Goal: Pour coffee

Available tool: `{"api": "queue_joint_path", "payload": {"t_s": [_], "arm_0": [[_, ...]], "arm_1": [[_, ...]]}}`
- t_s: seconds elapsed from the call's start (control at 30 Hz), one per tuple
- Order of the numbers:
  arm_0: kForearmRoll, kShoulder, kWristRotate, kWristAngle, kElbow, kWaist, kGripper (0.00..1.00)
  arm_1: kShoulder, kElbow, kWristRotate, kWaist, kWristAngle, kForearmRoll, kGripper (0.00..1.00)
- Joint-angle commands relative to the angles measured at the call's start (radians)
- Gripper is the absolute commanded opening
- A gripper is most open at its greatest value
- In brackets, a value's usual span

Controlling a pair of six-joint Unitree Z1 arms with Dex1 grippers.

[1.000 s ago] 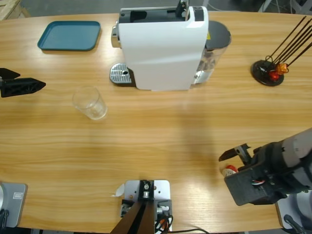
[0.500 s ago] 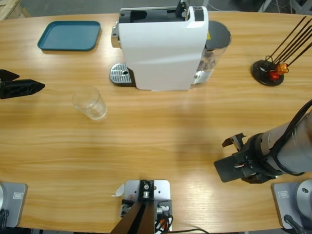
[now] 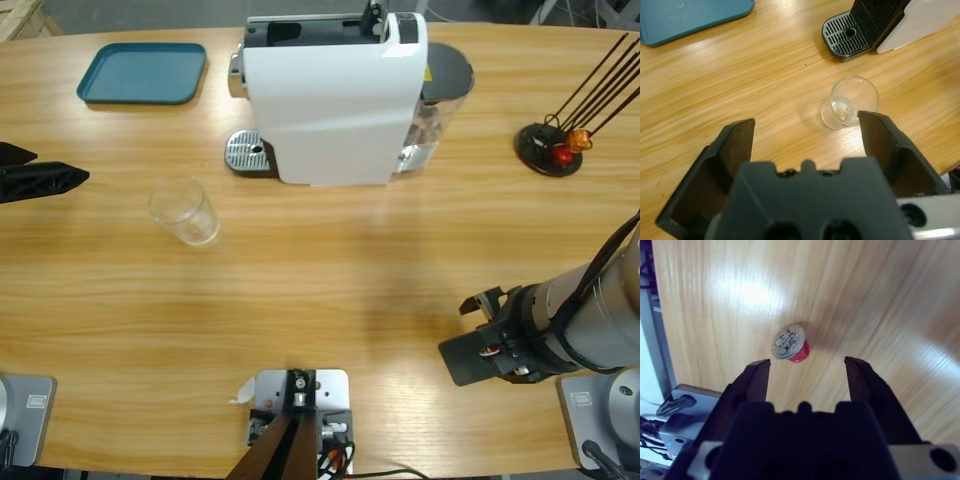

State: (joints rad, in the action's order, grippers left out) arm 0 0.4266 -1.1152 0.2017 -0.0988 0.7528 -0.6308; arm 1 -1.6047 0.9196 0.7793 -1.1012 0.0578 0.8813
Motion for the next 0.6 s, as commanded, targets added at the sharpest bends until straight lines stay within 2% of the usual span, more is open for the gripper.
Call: {"api": "queue_joint_path", "payload": {"t_s": [0.03, 0.27, 0.6], "arm_0": [[-0.009, 0.021, 0.005, -0.01, -0.043, -0.007, 0.89], [-0.008, 0.021, 0.005, -0.013, -0.043, -0.007, 0.89], [-0.008, 0.021, 0.007, -0.013, -0.043, -0.007, 0.89]], "arm_1": [[0.017, -0.03, -0.021, -0.012, -0.001, 0.014, 0.637], [-0.03, -0.045, -0.021, -0.029, 0.082, -0.014, 0.637], [-0.069, -0.047, -0.021, -0.048, 0.084, -0.036, 0.642]]}}
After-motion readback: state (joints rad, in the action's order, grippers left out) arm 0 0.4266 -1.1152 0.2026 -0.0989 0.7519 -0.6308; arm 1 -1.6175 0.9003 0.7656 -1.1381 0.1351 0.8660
